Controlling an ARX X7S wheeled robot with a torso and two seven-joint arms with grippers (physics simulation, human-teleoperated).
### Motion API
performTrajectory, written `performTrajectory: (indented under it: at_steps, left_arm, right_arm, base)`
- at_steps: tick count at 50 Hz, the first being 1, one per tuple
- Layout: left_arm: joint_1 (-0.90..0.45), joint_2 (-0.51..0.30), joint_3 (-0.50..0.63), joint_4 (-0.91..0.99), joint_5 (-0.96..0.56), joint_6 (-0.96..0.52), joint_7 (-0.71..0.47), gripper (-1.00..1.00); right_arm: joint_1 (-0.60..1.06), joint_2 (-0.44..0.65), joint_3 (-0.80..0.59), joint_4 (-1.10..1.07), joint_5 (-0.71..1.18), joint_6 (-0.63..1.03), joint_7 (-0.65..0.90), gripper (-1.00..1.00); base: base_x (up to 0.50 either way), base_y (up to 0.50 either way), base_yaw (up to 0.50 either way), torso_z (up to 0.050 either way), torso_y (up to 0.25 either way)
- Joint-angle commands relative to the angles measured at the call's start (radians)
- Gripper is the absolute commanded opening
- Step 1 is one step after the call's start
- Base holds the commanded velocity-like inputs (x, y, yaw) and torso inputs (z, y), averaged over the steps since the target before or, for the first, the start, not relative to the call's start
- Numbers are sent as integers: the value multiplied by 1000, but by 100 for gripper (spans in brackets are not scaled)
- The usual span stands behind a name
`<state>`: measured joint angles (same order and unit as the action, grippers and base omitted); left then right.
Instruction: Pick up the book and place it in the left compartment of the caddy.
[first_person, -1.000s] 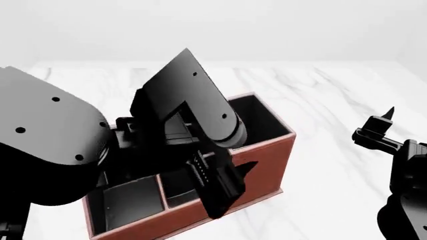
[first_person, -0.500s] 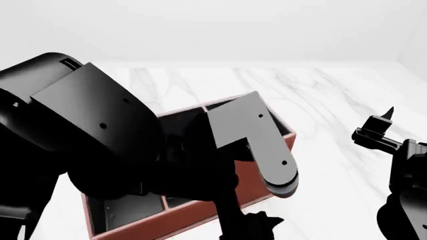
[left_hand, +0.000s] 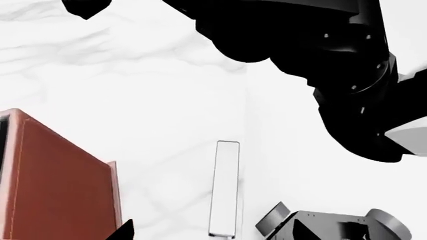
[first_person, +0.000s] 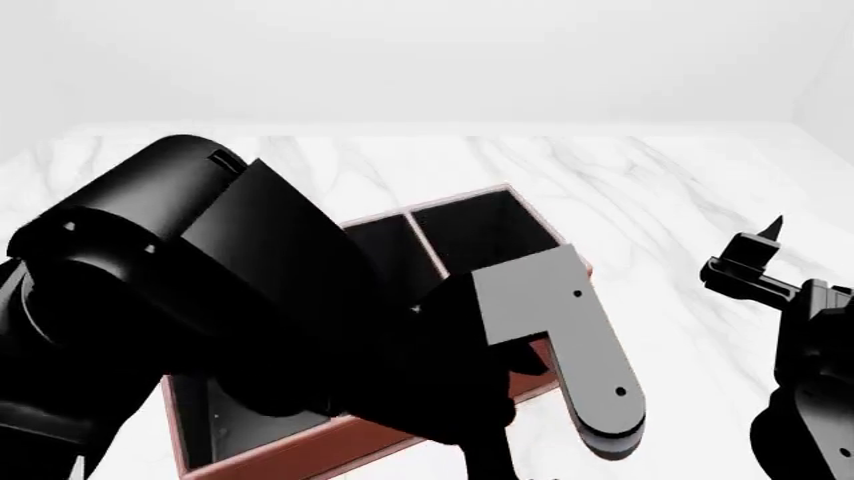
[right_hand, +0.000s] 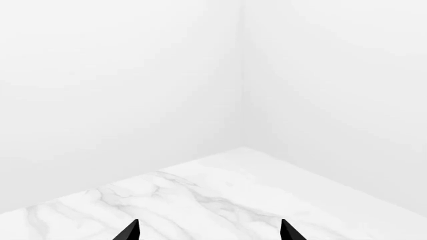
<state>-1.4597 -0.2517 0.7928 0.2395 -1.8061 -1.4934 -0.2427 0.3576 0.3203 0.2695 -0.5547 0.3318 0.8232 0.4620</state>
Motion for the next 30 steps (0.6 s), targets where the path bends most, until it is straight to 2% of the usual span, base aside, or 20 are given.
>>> performTrajectory:
  at_steps: [1,30]
  left_arm:
    - [15,41,53,5,64,12,71,100]
    - [45,87,150,30,117,68,153,100]
  right_arm:
    - [-1,2,-2,0,3,-2,2,100]
    - [-5,5,-3,9,11,-12,7,100]
  base:
    - [0,0,0,0,0]
    - [0,0,0,0,0]
